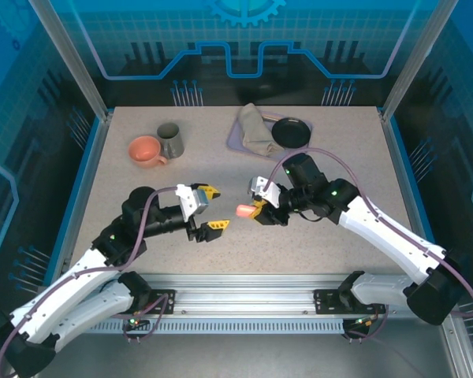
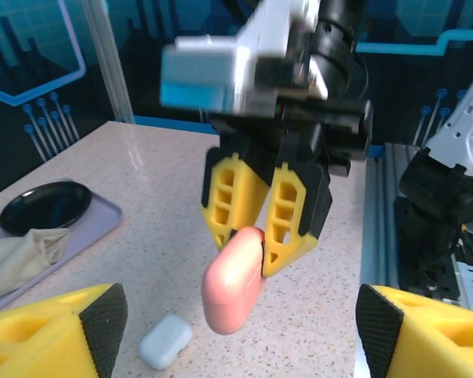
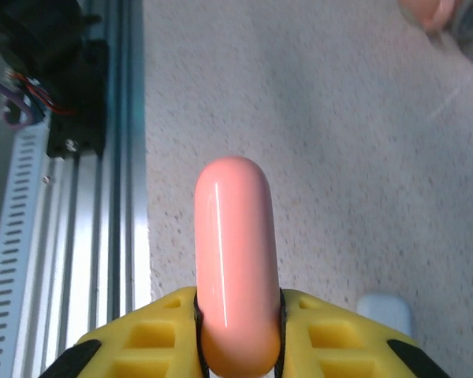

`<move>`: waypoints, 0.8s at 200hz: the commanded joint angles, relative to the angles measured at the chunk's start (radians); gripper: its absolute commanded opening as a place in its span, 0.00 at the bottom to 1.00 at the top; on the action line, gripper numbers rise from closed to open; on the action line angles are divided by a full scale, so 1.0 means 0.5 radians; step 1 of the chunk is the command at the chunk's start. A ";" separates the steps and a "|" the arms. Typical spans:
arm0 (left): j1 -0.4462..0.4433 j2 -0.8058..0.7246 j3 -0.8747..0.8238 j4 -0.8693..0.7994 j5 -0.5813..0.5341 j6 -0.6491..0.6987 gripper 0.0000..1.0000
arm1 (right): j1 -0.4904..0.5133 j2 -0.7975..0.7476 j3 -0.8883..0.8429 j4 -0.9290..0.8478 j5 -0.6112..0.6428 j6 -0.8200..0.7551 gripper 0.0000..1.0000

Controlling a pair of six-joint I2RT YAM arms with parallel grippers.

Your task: Insert the wireless bluetooth earbuds into the charging case

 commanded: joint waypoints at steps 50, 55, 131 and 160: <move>-0.005 -0.116 -0.032 -0.025 -0.430 -0.027 0.84 | -0.021 0.337 -0.054 -0.207 0.149 0.090 0.24; -0.006 -0.112 -0.030 -0.037 -0.448 -0.028 0.84 | -0.021 0.368 -0.051 -0.213 0.146 0.098 0.24; -0.006 -0.115 -0.037 -0.056 -0.514 -0.063 0.85 | -0.015 0.899 0.033 -0.234 0.064 0.195 0.24; -0.005 -0.116 -0.035 -0.076 -0.477 -0.062 0.85 | -0.020 1.057 0.085 -0.224 -0.004 0.238 0.24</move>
